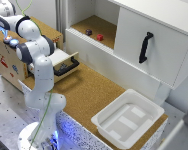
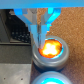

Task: Move the red light switch to turn off the red light

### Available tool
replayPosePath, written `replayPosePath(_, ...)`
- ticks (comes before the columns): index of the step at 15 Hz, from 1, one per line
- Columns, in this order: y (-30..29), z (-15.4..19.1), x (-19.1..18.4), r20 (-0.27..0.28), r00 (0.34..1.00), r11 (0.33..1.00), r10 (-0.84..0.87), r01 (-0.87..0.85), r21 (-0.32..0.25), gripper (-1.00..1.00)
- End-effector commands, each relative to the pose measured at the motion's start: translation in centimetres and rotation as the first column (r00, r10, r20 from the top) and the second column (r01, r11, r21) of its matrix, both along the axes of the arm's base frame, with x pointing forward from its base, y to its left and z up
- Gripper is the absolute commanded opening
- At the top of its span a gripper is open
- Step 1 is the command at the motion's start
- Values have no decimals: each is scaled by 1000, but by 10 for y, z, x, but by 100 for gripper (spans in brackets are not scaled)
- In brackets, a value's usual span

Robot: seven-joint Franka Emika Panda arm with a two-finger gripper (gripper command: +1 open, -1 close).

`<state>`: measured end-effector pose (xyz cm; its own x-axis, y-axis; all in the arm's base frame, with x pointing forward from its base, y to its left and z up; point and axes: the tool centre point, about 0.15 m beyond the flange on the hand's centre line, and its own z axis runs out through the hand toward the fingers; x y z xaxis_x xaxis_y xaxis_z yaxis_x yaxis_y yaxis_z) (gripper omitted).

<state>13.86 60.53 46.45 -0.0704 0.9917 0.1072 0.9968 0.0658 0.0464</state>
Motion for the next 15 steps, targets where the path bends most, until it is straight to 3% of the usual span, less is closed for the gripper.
replayPosePath(1, 29, 44, 13, 49, 998, 977, -33, 43, -209, -100)
replayPosePath(9, 38, 7, 38, -5, 1000, 971, -23, 22, -239, -100)
replayPosePath(10, 42, 1, 38, -4, 1000, 965, -12, 10, -264, -100)
replayPosePath(13, 41, -34, 37, -86, 996, 968, -39, 16, -252, -100)
replayPosePath(15, 44, -32, 31, -80, 996, 967, -36, 15, -253, -100)
